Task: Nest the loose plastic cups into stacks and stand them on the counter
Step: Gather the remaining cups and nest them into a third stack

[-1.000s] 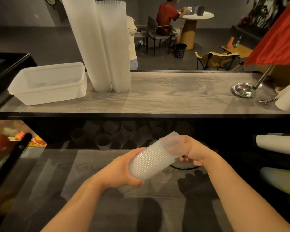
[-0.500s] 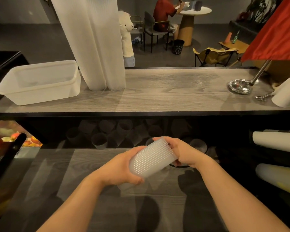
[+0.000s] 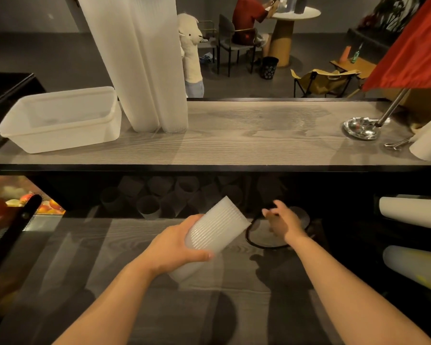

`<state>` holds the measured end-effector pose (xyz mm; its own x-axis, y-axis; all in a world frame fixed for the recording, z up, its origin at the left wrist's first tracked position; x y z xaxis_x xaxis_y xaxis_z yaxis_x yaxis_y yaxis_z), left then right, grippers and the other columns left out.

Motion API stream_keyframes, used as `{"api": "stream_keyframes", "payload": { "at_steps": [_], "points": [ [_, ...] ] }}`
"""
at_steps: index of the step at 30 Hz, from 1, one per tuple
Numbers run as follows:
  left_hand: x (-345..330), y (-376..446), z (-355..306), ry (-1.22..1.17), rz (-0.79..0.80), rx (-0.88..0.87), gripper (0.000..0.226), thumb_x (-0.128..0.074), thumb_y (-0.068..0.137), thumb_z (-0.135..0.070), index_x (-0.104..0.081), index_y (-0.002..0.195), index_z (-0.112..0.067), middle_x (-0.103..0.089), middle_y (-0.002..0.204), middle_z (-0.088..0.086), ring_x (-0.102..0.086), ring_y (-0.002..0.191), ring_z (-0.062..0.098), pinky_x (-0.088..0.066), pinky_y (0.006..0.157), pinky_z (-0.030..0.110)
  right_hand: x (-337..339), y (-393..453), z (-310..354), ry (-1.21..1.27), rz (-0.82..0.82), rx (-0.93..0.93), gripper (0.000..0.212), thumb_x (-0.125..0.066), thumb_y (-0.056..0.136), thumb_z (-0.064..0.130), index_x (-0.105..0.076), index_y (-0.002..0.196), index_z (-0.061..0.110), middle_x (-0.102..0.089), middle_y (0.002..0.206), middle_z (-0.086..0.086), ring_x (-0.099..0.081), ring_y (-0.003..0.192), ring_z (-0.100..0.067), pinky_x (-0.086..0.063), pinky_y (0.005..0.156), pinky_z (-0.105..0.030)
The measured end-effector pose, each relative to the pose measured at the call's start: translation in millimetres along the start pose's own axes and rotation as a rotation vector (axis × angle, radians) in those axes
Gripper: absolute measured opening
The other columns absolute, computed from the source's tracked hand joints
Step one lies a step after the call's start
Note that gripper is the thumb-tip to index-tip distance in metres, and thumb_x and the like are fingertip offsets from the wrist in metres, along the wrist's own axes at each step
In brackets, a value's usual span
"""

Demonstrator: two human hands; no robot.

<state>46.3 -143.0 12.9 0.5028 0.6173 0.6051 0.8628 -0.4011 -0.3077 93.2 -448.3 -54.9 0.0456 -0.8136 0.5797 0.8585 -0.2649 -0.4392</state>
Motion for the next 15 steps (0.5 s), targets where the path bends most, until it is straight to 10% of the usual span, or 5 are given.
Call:
{"api": "stream_keyframes", "payload": {
  "at_steps": [7,15],
  "points": [
    [5,-2,11,-0.027,-0.062,0.044,0.095,-0.071,0.058,-0.073,-0.034,0.142,-0.048,-0.056,0.12,-0.021,-0.059,0.106,0.007,-0.056,0.09,0.036,4,15,-50,-0.508,-0.037,-0.175,0.072,-0.051,0.098,0.027,-0.011,0.157,0.023,-0.032,0.155,-0.014,-0.044,0.133,-0.038,-0.044,0.101,-0.042],
    [2,-10,26,-0.058,-0.056,0.085,0.085,-0.079,0.059,-0.063,-0.033,0.131,-0.056,-0.057,0.118,-0.022,-0.061,0.103,0.007,-0.057,0.087,0.033,-5,10,-57,-0.286,-0.223,-0.115,0.029,-0.053,0.097,0.019,-0.061,0.12,0.004,-0.061,0.117,-0.019,-0.057,0.108,-0.034,-0.039,0.082,-0.028]
  ]
}}
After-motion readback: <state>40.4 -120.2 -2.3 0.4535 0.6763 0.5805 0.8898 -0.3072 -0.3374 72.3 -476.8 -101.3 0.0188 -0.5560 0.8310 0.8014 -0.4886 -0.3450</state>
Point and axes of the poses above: each hand's wrist, its own y-axis towards the middle knuckle, its own x-axis out of the back of the hand, z = x × y, the point moved 3 cm from there along y, towards the middle knuckle
